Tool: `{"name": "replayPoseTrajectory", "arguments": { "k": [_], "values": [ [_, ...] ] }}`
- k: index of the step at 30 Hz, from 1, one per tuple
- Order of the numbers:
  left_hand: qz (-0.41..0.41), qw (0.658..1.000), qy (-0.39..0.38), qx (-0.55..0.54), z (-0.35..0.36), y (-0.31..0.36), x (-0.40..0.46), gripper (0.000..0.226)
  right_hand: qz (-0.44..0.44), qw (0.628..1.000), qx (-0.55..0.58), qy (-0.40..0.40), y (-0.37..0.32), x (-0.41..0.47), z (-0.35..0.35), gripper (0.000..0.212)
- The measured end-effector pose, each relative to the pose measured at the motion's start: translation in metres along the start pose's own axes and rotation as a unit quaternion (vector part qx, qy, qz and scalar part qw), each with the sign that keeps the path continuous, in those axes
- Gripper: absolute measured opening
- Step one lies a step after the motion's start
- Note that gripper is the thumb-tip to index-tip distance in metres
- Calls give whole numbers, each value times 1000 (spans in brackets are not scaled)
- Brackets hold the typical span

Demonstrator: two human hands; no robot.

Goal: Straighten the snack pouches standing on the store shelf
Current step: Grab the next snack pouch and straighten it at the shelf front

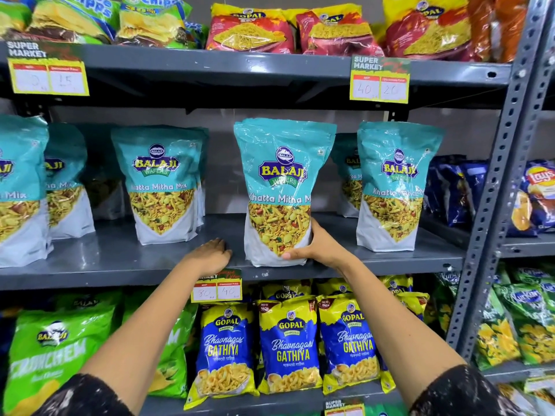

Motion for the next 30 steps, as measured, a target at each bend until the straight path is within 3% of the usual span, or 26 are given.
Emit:
{"name": "replayPoseTrajectory", "arguments": {
  "k": [7, 14, 30],
  "values": [
    [-7, 1000, 1, -3, 0, 0, -3, 59, 10, 1000, -11, 4, 5, 4, -1, 112],
    [-9, 1000, -4, 4, -1, 2, -8, 59, 10, 1000, 5, -16, 8, 17, -2, 103],
    [-8, 1000, -7, 0, 1, 0, -6, 59, 11, 999, 42, -25, 17, 31, 0, 108]
  ]
}}
Point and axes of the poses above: each hand's wrist, its own x-axis towards the middle knuckle, its own z-axis out of the palm, y = z × x, the point moved 7 cm from there along x, towards the middle knuckle, and after that the axes turned 10 degrees about -z, right-handed, at the moved point
